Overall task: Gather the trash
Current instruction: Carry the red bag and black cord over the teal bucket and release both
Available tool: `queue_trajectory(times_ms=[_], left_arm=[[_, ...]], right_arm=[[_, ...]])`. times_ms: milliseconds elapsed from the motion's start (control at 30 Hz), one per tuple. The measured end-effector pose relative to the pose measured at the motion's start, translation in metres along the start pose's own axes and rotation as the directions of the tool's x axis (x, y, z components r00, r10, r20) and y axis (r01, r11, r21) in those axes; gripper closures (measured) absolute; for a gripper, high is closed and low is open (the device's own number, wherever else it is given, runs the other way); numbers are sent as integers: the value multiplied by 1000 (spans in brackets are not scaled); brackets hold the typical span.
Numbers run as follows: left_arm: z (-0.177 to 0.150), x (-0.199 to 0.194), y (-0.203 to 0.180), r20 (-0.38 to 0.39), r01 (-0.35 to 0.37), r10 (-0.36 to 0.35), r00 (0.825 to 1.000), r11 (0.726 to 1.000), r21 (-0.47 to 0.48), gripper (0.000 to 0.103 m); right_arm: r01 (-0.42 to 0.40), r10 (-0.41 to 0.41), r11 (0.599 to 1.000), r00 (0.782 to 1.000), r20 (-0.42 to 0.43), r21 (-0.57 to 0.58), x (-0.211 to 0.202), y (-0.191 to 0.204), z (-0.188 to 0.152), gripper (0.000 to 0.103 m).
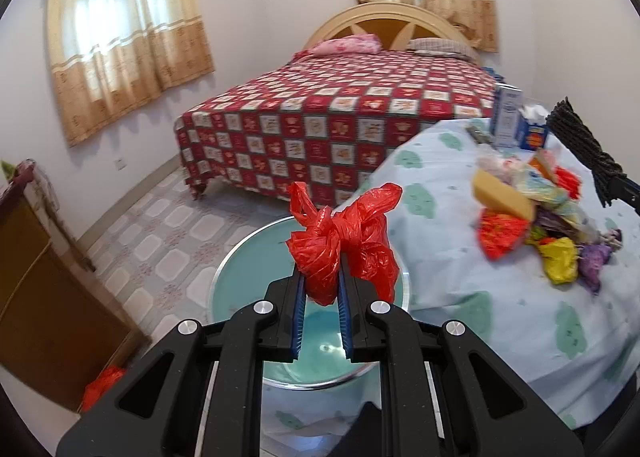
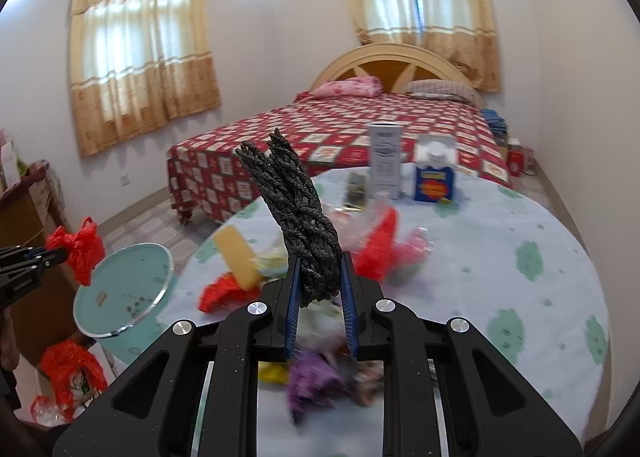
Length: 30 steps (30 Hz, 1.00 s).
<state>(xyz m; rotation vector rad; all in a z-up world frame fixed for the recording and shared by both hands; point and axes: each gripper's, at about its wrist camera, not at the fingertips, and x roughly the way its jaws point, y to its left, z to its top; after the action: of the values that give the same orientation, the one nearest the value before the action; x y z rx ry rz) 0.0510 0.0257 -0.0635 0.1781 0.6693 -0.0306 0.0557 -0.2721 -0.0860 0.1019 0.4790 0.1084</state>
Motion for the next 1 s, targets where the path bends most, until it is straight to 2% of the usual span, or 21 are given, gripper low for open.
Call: queue_trajectory(times_ms=[167,467,1000], left_arm=[[0,7,15,-7,-51,51,999,998,-21,88],[-7,15,38,-23,-102,101,995,994,-38,88],[-15,23,72,-51,-157,154,987,985,-76,88]], right_arm=[[-54,54,998,998,-16,-45,17,28,7,83],[-132,127,983,991,-49,-126,42,72,13,83],[-211,192,956,975,-107,-206,77,118,15,83]])
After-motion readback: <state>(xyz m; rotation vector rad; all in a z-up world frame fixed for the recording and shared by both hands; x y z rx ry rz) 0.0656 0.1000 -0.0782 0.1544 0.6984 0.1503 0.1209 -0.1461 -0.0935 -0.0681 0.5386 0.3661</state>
